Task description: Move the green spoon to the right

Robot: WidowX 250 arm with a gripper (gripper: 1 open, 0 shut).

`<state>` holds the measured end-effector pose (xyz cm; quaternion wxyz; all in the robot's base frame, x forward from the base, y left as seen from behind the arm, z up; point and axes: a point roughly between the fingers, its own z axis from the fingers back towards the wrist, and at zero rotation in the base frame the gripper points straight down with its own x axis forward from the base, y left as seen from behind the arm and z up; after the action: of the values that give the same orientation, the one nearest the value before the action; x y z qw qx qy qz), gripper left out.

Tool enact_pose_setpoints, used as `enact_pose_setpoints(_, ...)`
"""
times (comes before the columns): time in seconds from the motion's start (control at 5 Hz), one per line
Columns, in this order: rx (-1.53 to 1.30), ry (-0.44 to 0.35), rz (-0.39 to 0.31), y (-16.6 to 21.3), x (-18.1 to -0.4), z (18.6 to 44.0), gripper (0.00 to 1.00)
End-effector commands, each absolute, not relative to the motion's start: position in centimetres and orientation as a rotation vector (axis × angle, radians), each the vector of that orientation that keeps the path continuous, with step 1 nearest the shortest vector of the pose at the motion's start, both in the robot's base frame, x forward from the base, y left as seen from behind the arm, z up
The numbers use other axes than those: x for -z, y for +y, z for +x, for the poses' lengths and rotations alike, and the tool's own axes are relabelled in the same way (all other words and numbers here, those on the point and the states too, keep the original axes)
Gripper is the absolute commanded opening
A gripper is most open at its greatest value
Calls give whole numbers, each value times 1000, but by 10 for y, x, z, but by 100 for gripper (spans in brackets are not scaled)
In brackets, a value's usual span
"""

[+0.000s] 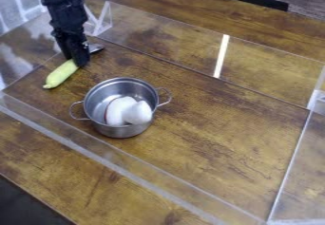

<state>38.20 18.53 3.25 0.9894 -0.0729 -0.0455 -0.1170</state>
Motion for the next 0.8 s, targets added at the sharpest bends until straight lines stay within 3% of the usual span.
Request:
enact_pose_setpoints(0.0,212,-133,-62,186,-88,388,0)
enact_pose_setpoints(0.4,142,-113,-12,180,-121,392,0)
enact_pose_setpoints(0.6,189,-118,7,155,-129,403,0)
